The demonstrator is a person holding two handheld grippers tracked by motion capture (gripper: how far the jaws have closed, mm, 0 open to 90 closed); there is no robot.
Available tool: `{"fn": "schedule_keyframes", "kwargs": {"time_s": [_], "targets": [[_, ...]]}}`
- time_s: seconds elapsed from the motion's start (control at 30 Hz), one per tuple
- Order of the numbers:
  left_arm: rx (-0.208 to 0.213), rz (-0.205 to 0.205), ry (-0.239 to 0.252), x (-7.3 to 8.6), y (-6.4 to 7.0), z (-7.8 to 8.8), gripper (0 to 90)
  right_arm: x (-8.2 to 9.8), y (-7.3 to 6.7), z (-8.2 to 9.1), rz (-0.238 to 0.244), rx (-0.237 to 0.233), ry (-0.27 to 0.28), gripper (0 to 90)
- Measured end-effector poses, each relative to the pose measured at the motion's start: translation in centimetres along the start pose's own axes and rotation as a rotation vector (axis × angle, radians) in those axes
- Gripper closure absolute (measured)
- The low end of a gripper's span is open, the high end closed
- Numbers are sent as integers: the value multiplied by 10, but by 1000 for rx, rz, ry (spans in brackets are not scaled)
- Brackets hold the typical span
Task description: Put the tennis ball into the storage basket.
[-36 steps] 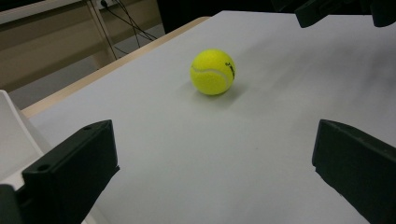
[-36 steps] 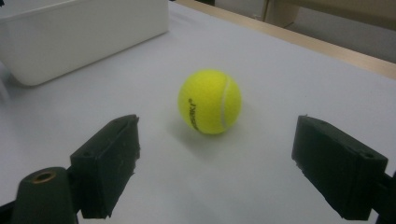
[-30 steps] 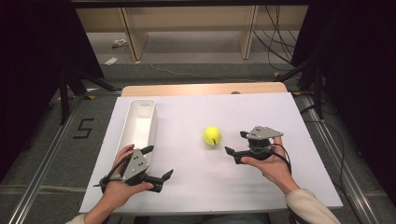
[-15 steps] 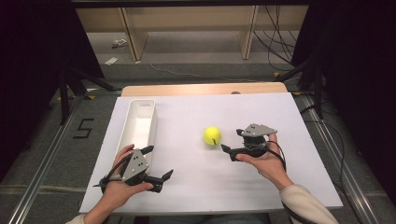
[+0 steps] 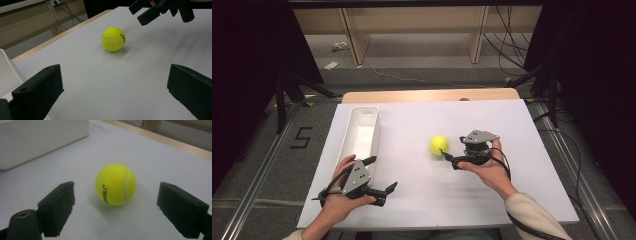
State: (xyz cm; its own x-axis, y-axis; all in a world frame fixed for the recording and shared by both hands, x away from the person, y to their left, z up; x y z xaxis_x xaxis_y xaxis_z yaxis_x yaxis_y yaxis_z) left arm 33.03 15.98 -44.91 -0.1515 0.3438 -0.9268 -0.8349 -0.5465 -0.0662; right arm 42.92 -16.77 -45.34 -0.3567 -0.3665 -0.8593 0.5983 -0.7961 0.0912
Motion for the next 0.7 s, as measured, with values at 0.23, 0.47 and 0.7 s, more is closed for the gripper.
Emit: {"fn": "schedule_keyframes", "kwargs": {"time_s": [0.23,0.47,0.7], "targets": [[0,2,1,0,0,0,0,-1,-2,-11,2,6,-20,152],[0,2,0,0,0,0,0,-2,-4,-22,3,8,-37,151],[0,2,-1,0,0,0,0,-3,-6,-31,-8,9,-47,146]]}}
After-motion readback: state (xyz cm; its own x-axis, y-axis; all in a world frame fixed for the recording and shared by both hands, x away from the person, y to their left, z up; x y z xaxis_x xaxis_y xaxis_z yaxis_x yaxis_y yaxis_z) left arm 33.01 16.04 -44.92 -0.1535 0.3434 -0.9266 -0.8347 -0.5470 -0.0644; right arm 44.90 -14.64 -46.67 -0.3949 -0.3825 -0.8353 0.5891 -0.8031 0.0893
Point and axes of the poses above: each handheld gripper's, and its own axes: z roughly backward along the jaws, x roughly out of its underside, y roughly to its right, the point moved 2 cm from there along -z, roughly forward along the jaws, and after that the axes turned 10 degrees about x, right-handed, at the moved point
